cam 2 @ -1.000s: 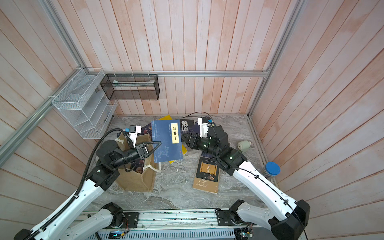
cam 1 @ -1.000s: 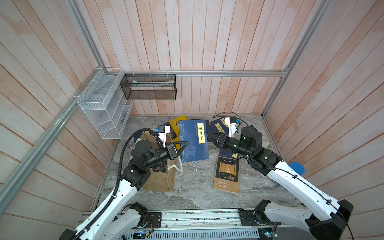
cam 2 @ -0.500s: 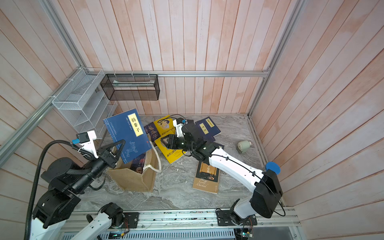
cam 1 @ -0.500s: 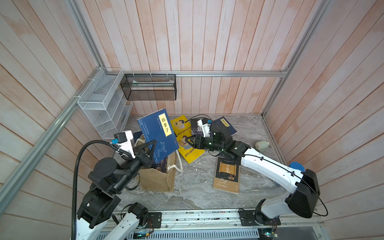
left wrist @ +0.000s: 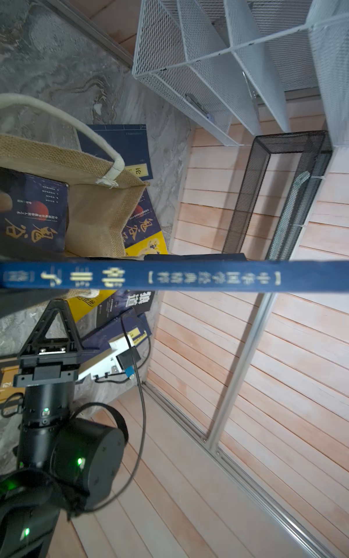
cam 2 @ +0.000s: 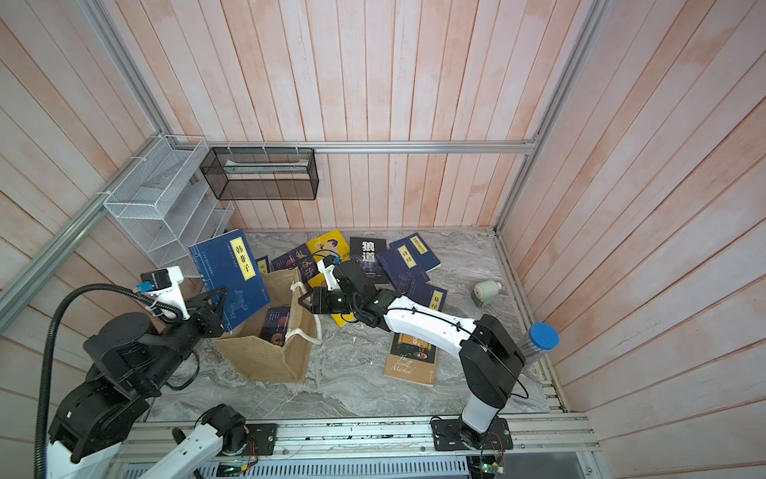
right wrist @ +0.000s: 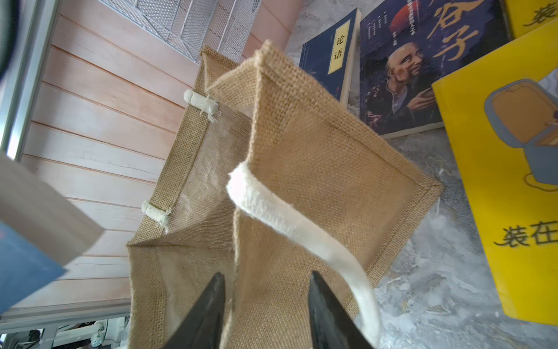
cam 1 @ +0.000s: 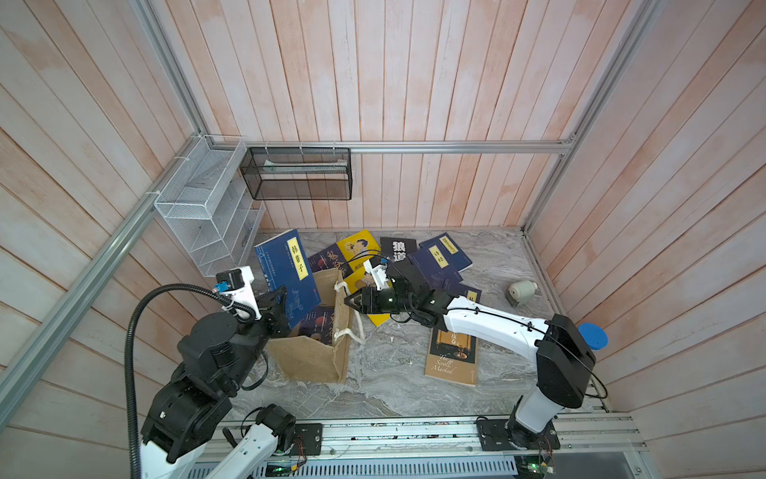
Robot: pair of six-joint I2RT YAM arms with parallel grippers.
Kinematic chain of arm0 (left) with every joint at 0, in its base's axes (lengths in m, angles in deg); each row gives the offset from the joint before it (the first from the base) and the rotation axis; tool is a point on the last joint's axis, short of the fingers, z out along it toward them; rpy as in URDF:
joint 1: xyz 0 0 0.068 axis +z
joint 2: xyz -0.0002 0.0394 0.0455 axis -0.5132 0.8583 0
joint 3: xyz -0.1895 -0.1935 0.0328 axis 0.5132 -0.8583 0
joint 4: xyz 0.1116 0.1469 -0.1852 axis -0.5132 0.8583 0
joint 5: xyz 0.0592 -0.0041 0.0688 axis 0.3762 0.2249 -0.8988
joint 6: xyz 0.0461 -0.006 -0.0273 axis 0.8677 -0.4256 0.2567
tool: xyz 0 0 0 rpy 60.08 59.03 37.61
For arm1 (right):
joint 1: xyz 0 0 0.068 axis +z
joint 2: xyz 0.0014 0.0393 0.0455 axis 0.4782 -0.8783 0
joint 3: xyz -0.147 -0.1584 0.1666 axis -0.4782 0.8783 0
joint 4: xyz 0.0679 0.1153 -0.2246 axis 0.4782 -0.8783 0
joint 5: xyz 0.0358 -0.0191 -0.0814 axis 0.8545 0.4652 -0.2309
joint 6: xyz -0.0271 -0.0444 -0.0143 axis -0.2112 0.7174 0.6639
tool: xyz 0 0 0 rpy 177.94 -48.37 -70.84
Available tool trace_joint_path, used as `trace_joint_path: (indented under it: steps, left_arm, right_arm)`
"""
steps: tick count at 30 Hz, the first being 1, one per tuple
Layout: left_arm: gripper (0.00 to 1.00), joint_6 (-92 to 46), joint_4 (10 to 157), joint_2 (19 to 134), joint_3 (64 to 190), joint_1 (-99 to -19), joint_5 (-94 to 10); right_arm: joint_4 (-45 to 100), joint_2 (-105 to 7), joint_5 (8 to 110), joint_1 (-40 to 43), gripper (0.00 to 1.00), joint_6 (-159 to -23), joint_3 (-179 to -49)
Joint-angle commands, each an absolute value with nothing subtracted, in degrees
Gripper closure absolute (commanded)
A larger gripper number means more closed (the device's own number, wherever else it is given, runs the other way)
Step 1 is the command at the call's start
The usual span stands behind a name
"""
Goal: Put the books into the canvas bag
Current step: Place the book in the canvas bag.
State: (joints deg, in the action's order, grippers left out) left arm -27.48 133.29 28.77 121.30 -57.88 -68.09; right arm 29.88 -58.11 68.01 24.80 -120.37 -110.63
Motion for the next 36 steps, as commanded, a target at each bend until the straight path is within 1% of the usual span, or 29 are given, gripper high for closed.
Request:
trace_joint_path:
  steps: [1,8,11,18,22,25,26,36]
  left_arm:
    - [1.00,-25.2,136.0,33.3,122.3,-57.6,-67.8]
    - [1.00,-23.6,142.9,40.3,122.8,-57.7,-65.4]
    - [1.00,-22.5,144.5,41.0,122.9,-57.7,-65.3]
    - [1.00,-19.7,147.1,40.4,122.7,-57.7,-63.4]
    - [1.00,-20.2,149.5,41.4,121.7,-57.6,-63.4]
    - [1.00,-20.4,149.0,42.2,121.2,-57.5,-61.7]
    - [1.00,-20.5,149.1,42.8,121.1,-57.5,-61.7]
    - [1.00,-22.0,148.2,50.1,119.2,-57.2,-54.2]
  right_arm:
    - [32.4,-58.8,69.7,25.7,0.54,-121.0,-112.6]
    - [32.2,-59.5,70.1,25.8,0.56,-120.8,-112.0]
    - [32.7,-60.7,71.1,26.0,0.59,-121.2,-112.4]
    - [31.5,-62.0,70.6,27.2,0.73,-120.0,-114.9]
    - [30.3,-60.3,67.2,27.2,0.90,-118.6,-114.2]
    - [29.4,-59.3,65.4,27.1,0.99,-117.4,-114.1]
    - [29.4,-59.2,65.4,26.9,1.00,-117.2,-114.1]
    - [30.0,-56.0,63.8,25.9,1.00,-116.9,-112.0]
